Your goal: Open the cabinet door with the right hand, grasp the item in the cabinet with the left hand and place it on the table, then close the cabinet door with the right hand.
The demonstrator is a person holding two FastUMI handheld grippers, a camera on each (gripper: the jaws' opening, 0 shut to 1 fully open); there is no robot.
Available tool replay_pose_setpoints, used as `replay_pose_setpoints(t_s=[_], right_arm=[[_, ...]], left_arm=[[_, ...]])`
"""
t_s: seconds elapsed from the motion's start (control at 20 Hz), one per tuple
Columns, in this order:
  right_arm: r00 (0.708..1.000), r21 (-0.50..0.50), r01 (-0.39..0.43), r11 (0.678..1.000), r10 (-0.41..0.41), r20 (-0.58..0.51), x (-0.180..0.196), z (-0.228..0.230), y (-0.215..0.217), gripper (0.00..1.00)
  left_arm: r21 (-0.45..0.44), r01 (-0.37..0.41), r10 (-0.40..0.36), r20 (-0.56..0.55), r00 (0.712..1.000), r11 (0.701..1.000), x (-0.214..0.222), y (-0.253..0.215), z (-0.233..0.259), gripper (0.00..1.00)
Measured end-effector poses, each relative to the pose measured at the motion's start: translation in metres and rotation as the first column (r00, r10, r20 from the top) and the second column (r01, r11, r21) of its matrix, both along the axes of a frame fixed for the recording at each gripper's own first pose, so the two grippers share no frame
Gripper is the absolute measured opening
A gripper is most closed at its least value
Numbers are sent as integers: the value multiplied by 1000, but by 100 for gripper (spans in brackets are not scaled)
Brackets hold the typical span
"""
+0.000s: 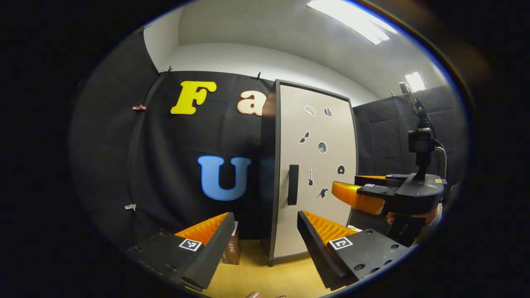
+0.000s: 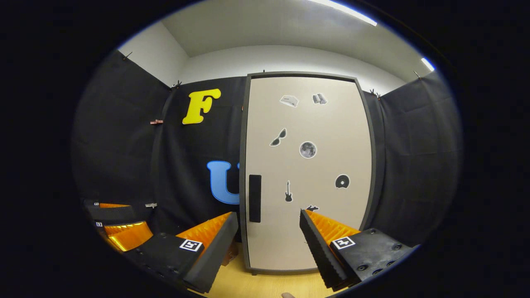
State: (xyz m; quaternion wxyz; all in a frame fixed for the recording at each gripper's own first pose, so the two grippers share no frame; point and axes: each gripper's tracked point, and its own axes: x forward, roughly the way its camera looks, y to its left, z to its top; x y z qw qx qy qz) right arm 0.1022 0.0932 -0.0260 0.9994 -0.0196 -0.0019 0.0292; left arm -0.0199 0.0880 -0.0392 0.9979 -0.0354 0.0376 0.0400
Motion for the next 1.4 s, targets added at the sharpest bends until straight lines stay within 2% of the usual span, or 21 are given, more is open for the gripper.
replay_pose_setpoints(t_s=[0.15,0.35,0.6,0.8,0.9,0.95,1.2,1.25,1.35,1.4], right_arm=[[1000,-6,-28,1000,28,3,24,-7,8,97],[999,5,-43,999,43,6,57,-14,18,96],[1000,16,-27,1000,27,4,95,-26,27,95],[1000,4,29,1000,-29,-12,127,-43,25,86],[999,23,35,999,-34,-25,139,-50,28,85],[999,30,39,999,-39,-28,145,-52,29,81],[996,31,82,996,-81,-23,165,-57,25,82],[996,31,89,996,-88,-23,165,-57,24,74],[995,33,94,995,-93,-17,168,-57,27,48],[994,21,107,994,-106,-14,169,-57,26,48]], left_arm=[[-13,-51,51,-11,999,999,6,11,-8,95],[14,-110,110,-34,993,994,9,25,-15,96],[18,-133,134,-48,990,991,14,32,-20,96],[55,-167,170,-57,984,984,13,43,-22,96],[51,-186,189,-64,980,981,6,51,-24,96],[43,-189,191,-66,979,981,7,51,-26,96],[37,-213,215,-92,972,976,8,57,-33,96],[34,-218,220,-93,971,975,8,58,-34,96],[29,-229,231,-95,968,973,6,62,-35,96],[28,-234,236,-96,967,972,5,64,-35,96]])
